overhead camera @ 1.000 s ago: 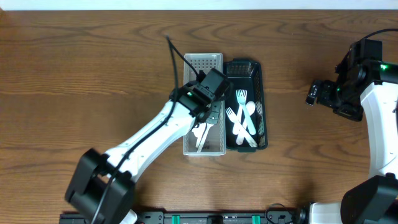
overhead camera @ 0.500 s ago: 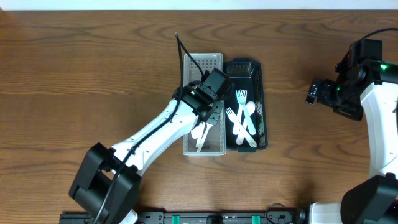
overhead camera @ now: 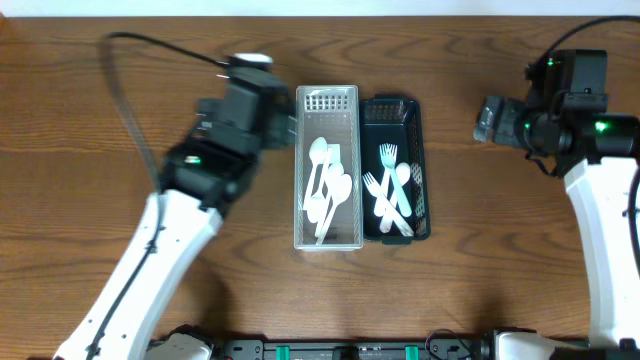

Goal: Pack container

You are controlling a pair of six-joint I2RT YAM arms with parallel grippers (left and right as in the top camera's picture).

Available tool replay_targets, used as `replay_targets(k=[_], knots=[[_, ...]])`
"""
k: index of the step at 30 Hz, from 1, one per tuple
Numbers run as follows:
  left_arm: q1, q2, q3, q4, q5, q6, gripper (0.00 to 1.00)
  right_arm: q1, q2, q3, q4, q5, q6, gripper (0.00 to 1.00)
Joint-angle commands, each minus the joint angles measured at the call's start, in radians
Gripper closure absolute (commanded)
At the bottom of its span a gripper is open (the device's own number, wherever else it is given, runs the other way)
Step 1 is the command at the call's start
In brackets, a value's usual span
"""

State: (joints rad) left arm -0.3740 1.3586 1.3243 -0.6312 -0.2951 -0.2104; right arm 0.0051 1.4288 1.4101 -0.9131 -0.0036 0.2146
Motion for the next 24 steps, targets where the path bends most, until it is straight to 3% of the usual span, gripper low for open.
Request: replay_targets(k=[1, 9, 15, 19, 24], knots=[[0.111, 0.007, 0.008, -0.001, -0.028, -0.015, 0.02, 0.06, 0.003, 0.002, 0.06, 0.109, -0.014, 0.01], [0.225, 0.014, 0.008, 0.005, -0.029, -0.011, 0.02, 0.075, 0.023, 0.002, 0.181, 0.187, -0.015, 0.01], [0.246, -0.01, 0.004, -0.05, -0.035, 0.034, 0.02, 0.074, 0.01, -0.001, 0.076, 0.196, -0.089, 0.01], [0.244, -0.127, -0.048, -0.048, -0.036, 0.024, 0.02, 0.075, -0.08, -0.031, 0.033, 0.225, -0.089, 0.01], [0.244, -0.423, -0.192, -0.035, -0.036, -0.039, 0.02, 0.094, -0.335, -0.194, 0.018, 0.222, -0.08, 0.01]])
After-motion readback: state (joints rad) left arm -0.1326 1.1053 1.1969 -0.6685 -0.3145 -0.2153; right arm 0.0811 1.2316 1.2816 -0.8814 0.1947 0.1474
